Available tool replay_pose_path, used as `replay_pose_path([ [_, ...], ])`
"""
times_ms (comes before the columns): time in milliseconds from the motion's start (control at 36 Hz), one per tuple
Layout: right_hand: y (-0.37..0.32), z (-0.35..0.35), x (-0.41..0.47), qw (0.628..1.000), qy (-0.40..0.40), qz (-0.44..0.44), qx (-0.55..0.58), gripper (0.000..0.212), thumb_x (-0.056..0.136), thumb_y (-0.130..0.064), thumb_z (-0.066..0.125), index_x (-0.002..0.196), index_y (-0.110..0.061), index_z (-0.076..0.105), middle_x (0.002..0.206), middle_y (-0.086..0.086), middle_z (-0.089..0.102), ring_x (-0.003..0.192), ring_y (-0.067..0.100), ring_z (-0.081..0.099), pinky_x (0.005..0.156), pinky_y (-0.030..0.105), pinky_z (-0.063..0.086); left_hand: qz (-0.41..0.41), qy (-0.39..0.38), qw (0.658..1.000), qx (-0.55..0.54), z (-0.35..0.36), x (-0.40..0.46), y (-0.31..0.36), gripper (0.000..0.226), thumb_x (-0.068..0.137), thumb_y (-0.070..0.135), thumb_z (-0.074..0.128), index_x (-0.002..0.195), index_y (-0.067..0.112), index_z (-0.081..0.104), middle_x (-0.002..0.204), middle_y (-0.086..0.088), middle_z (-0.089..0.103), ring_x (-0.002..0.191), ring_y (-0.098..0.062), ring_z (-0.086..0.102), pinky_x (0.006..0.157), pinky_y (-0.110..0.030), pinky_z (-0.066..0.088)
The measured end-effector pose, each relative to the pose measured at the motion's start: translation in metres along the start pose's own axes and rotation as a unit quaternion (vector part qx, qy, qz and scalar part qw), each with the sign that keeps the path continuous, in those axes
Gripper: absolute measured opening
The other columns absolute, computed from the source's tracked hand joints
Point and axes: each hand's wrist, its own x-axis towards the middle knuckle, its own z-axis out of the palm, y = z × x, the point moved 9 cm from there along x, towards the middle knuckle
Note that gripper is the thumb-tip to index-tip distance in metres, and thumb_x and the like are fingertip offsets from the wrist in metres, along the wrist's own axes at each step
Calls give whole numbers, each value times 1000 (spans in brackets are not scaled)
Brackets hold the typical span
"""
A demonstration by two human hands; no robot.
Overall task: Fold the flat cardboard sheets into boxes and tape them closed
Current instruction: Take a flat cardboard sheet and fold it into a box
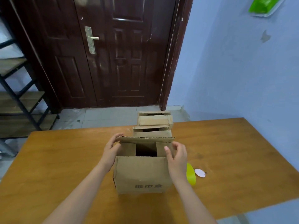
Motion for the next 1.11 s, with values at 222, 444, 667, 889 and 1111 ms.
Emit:
replay_pose_path([
  [222, 25, 17, 15, 997, 5, 76, -12, 40, 90, 10, 44, 128, -1, 44, 127, 9, 40, 116, 26, 46, 98, 31, 40, -3, -14, 1000, -10, -1, -19, 3, 42, 84, 53, 46, 113, 28, 64, 127, 14, 56, 123, -8, 46, 105, -37, 36],
  [444, 32, 13, 9, 970, 14, 118, 213, 35, 93, 5, 37, 105, -17, 61, 112, 3, 61, 109, 21, 55, 97, 43, 46, -5, 20, 997, 80, 5, -28, -8, 25, 97, 22, 49, 90, 1, 60, 127, 15, 44, 119, -6, 39, 88, -23, 31],
  [667, 35, 36, 16, 981, -117, 134, 71, 47, 98, -21, 44, 143, -12, 33, 144, 1, 29, 131, 20, 35, 112, 39, 30, 18, 27, 983, 182, 2, -23, -20, 32, 95, 19, 52, 126, 23, 47, 133, 10, 41, 126, -18, 37, 107, -44, 35],
  [889, 60, 48, 4, 948, -190, 254, -33, 65, 97, -53, 23, 137, -7, 44, 139, 13, 47, 127, 32, 44, 103, 40, 39, -214, 28, 974, 71, 4, -41, -57, 67, 93, 55, 37, 145, 15, 25, 145, -7, 38, 124, -26, 44, 102, -41, 37],
  [1111, 38, 61, -36, 942, -231, 232, -71, 68, 96, -57, 19, 138, -8, 42, 139, 10, 48, 128, 29, 44, 101, 37, 37, -207, 111, 946, 224, -52, -58, -49, 62, 98, 54, 23, 140, 13, 41, 145, -9, 42, 132, -30, 39, 103, -40, 31],
])
